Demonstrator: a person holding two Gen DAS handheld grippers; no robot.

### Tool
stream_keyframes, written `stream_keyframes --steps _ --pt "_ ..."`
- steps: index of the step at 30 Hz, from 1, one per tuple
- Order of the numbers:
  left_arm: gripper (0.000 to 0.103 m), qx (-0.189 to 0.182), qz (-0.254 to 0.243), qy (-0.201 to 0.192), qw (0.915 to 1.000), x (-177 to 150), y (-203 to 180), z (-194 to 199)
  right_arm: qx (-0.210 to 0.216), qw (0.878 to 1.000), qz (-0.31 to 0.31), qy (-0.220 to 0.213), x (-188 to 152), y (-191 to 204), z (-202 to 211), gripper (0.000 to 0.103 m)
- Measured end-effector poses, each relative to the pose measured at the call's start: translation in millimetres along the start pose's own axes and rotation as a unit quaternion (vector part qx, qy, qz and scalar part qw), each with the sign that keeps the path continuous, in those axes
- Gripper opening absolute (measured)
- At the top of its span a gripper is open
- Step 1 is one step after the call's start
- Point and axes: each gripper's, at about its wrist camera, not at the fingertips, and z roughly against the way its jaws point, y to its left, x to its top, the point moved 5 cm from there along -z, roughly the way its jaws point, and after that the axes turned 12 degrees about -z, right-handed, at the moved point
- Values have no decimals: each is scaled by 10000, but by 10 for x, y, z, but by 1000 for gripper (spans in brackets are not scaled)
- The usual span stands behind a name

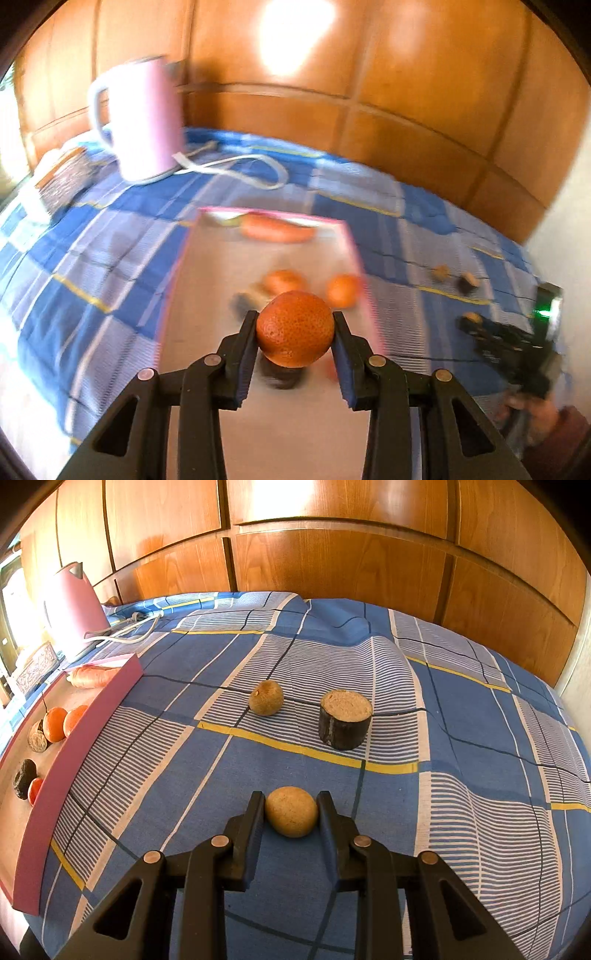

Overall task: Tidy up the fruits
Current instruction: 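Carry the orange into the tray with the left tool and release, then carry the potato into the tray with the right tool and release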

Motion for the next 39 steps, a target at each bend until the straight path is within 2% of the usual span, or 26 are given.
stream_keyframes --steps 2,4,9,16,20,23,28,33,39 --pt "39 147 133 150 9997 -66 167 -94 -1 10000 2 2 -1 0 0 28" --pt "50 282 222 238 9991 -119 291 -180 -3 10000 3 2 -2 0 -1 28" --pt "59 374 429 304 9979 -233 405 -202 -7 10000 9 10 -4 1 -5 28" --pt "63 452 454 206 9977 -239 398 -61 -97 9999 42 113 15 43 32 28" --pt "64 447 341 102 9984 -222 345 24 193 9997 85 112 3 221 191 28" --pt "64 401 315 55 9987 -221 309 55 599 9978 250 118 -14 494 324 28" --pt "64 318 267 0 9991 -237 234 115 1316 9886 670 290 -40 1102 419 28" --pt "64 322 145 -115 9993 -234 200 186 1932 9768 616 691 -8 1573 340 28" --pt "64 300 219 -108 9993 -272 250 194 2110 9694 769 990 -58 1989 213 29"
